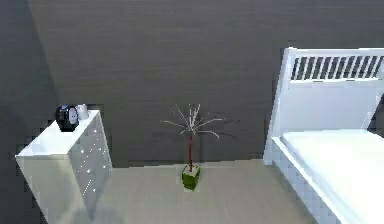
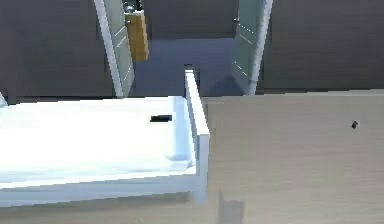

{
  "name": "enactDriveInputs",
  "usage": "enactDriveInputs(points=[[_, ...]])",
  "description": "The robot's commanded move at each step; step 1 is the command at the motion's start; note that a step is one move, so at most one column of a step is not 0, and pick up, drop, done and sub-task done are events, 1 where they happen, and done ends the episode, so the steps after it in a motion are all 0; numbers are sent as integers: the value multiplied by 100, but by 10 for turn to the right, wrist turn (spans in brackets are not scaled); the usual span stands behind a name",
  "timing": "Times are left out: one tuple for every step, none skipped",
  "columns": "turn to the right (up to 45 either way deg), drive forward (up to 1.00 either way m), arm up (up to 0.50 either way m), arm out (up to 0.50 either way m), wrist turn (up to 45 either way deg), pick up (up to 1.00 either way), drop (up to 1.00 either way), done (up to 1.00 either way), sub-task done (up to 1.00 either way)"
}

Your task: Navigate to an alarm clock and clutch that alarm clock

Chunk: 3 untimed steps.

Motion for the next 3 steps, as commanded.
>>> enactDriveInputs(points=[[450,0,0,0,0,0,0,0,0],[270,0,0,0,0,0,0,0,0],[0,20,0,0,0,0,0,0,0]])
